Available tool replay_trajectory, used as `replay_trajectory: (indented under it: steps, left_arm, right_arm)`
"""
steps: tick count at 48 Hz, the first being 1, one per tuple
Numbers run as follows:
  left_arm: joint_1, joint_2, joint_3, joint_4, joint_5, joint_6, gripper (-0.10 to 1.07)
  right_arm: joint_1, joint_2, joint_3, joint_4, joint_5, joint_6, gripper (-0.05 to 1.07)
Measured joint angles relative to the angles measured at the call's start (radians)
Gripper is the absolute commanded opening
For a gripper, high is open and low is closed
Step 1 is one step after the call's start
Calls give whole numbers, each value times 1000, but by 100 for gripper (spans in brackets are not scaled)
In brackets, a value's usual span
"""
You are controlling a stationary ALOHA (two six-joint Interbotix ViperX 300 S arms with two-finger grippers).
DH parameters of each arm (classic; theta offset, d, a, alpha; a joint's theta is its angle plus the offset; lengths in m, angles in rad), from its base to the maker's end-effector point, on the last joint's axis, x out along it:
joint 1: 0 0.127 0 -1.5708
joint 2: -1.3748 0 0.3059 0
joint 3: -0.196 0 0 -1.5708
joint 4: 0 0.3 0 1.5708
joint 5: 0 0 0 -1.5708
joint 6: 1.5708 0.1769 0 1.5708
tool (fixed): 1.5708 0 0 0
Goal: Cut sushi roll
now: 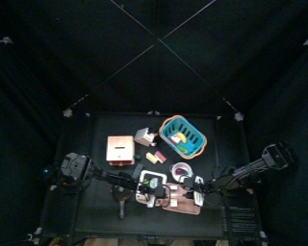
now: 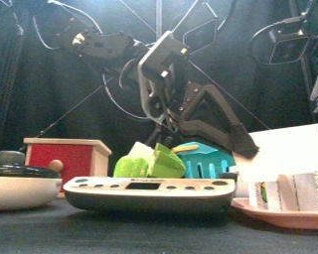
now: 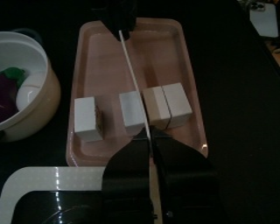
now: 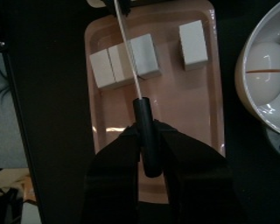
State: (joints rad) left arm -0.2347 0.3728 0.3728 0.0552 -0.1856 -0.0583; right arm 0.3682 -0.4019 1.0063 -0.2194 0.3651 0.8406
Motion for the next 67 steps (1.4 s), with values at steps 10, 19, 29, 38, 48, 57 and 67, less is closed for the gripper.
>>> replay_trajectory:
  steps: [10, 19, 29, 38, 48, 57, 67]
  left_arm:
    - [2, 23, -5, -2, -3, 0, 29]
    - [0, 31, -6, -17, -3, 0, 29]
    - [0, 43, -8, -23, -3, 0, 29]
    - [0, 44, -8, -25, -2, 0, 29]
    - [2, 44, -9, -23, -2, 0, 29]
    - [8, 43, -14, -18, -2, 3, 29]
    - [17, 41, -15, -8, -3, 5, 29]
  right_arm:
    - [0, 44, -2, 6, -9, 0, 42]
    - [0, 75, 0, 11, -34, 2, 42]
    - [0, 127, 0, 12, -52, 2, 42]
    - [0, 140, -2, 12, -54, 2, 42]
    - [0, 137, -2, 9, -52, 0, 42]
    - [0, 109, -2, 2, -35, 2, 42]
    - [-3, 92, 2, -5, -28, 2, 42]
